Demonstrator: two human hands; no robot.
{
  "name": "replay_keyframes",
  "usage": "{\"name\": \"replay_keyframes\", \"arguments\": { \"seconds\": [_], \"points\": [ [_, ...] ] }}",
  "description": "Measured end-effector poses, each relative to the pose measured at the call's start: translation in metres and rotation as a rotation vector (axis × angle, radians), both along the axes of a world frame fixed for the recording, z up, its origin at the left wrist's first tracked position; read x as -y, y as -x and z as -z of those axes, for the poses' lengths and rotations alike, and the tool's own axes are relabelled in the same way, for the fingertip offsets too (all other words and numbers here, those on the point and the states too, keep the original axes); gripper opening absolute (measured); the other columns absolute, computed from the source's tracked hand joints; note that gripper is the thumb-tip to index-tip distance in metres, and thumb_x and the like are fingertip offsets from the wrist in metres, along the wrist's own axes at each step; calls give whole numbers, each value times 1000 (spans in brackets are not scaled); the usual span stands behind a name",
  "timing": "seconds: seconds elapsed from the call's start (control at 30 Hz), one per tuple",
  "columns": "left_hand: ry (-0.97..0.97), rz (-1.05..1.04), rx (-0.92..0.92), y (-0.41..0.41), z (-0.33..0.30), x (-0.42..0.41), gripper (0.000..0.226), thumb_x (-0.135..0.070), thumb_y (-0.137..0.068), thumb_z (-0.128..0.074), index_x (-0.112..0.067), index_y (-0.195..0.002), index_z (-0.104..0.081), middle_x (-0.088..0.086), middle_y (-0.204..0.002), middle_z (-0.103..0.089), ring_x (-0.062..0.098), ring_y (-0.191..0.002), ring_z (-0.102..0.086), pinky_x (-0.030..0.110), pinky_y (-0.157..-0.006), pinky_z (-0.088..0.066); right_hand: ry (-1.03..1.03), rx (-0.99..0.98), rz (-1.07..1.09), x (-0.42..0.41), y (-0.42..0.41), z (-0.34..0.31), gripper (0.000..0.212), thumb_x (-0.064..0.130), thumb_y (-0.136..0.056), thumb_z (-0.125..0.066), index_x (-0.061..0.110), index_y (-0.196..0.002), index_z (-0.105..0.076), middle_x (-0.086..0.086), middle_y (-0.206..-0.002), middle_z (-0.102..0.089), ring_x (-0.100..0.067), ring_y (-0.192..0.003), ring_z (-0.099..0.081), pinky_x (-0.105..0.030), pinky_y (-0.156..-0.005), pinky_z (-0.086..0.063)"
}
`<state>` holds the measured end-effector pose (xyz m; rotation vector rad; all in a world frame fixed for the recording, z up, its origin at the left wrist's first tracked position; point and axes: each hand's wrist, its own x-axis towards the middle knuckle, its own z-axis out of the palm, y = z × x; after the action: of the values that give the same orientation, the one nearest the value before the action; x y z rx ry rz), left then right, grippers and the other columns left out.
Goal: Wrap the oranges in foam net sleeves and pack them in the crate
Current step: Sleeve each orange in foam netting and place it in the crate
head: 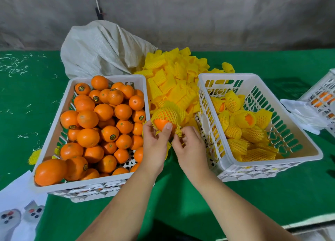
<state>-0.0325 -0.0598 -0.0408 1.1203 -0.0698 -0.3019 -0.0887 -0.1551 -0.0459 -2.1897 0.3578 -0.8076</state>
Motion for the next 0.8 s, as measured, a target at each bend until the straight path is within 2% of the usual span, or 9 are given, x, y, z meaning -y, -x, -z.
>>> {"name": "replay_keyframes", "arguments": {
  "seconds": [0.1,0.2,0.27,0.37,0.43,0.53,0.6,0.67,0.8],
  "points": [
    [-9,17,48,2,1,-1,66,-32,-88,-73,-2,-140,-44,7,-107,-66,12,-91,-66,30,-85,-57,45,123,-26,-2,9,1,12,27,-94,-61,26,-90,-49,18,-89,-40,1,-73,-45,-10,-65,-35],
    [-56,19,94,2,2,-1,65,-26,-88,-78,-4,-139,-43,8,-116,-66,9,-96,-69,25,-84,-57,110,94,-97,6,14,4,13,24,-93,-63,20,-97,-52,13,-98,-42,-3,-80,-45,-15,-70,-39],
    [-81,81,124,1,4,1,65,-25,-88,-84,-10,-136,-43,9,-122,-66,11,-104,-69,28,-88,-58,-45,73,-102,12,15,3,30,28,-88,-68,24,-111,-51,12,-113,-43,-4,-93,-53,-15,-76,-44],
    [-67,188,112,-1,2,-2,83,-60,-77,-85,-13,-136,-48,9,-129,-68,20,-115,-69,35,-96,-59,-309,-2,-192,21,13,-6,66,42,-82,-75,40,-136,-38,15,-137,-35,-10,-123,-55,-20,-88,-54],
    [-84,214,104,0,1,-4,86,-74,-77,-76,-16,-135,-51,4,-130,-69,23,-118,-69,37,-96,-59,-378,-87,-272,30,9,-8,78,51,-79,-78,45,-144,-35,13,-142,-34,-16,-131,-54,-26,-89,-59],
    [-97,135,108,2,7,-4,55,-55,-96,-65,-13,-132,-59,8,-127,-72,36,-118,-69,39,-93,-61,-408,-102,-267,43,4,-11,83,58,-74,-79,45,-145,-38,7,-142,-36,-20,-132,-54,-39,-95,-60],
    [-117,70,126,3,11,-3,40,-36,-101,-60,-11,-133,-64,11,-126,-72,36,-117,-70,39,-91,-62,-381,-151,-260,46,3,-12,84,61,-72,-80,51,-143,-38,8,-140,-37,-14,-131,-53,-39,-98,-58],
    [-202,11,214,5,14,-5,33,-31,-103,-59,-20,-133,-69,8,-122,-73,29,-109,-73,40,-88,-62,-357,-182,-230,45,6,-12,81,64,-69,-79,54,-139,-40,10,-136,-39,-9,-128,-53,-36,-99,-57],
    [-389,-151,424,12,21,-6,22,-33,-105,-62,-43,-121,-73,-6,-103,-71,21,-88,-69,41,-77,-60,-335,-192,-140,46,12,-14,80,67,-65,-79,48,-136,-45,16,-130,-36,-9,-126,-51,-36,-100,-55]
  ]
}}
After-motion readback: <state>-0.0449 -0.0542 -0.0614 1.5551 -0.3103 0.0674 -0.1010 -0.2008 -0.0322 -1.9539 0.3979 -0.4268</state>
